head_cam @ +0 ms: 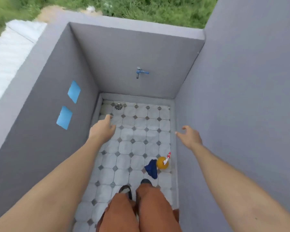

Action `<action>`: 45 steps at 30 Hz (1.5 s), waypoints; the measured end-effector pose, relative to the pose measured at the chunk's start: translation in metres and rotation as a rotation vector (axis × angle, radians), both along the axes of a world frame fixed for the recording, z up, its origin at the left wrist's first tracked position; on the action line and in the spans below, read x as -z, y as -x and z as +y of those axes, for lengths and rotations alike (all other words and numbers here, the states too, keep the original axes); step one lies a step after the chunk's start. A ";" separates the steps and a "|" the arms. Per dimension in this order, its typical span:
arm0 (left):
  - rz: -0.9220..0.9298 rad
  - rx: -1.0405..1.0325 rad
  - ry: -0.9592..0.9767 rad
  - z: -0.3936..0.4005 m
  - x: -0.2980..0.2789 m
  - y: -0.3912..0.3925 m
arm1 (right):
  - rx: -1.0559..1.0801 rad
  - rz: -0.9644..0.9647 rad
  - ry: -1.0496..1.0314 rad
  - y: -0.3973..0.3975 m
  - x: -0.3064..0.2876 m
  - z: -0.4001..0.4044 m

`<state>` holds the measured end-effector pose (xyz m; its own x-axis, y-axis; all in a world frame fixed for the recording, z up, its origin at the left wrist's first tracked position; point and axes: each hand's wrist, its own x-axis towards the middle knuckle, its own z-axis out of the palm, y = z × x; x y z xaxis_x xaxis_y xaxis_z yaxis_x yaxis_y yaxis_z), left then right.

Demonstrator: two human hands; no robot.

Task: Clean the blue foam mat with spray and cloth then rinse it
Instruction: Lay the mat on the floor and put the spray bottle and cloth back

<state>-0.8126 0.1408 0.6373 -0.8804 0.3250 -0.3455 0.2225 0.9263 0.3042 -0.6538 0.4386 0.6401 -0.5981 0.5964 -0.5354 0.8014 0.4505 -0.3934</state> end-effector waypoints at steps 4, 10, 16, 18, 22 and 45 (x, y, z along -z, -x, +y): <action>-0.065 0.102 0.020 0.044 0.044 -0.016 | 0.080 -0.063 0.085 -0.043 0.044 0.016; -0.162 0.144 -0.016 0.122 0.179 -0.017 | 0.134 -0.121 0.222 -0.059 0.178 0.040; -0.369 0.123 -0.017 0.160 0.395 -0.064 | 0.273 -0.078 0.308 -0.073 0.374 0.033; -0.424 0.104 -0.002 0.163 0.470 -0.080 | 0.254 -0.030 0.358 -0.085 0.441 0.026; -0.491 0.109 0.025 0.166 0.588 -0.098 | 0.237 0.118 0.313 -0.105 0.537 0.021; -0.612 0.018 0.014 0.176 0.671 -0.119 | 0.419 0.391 0.012 -0.082 0.602 0.001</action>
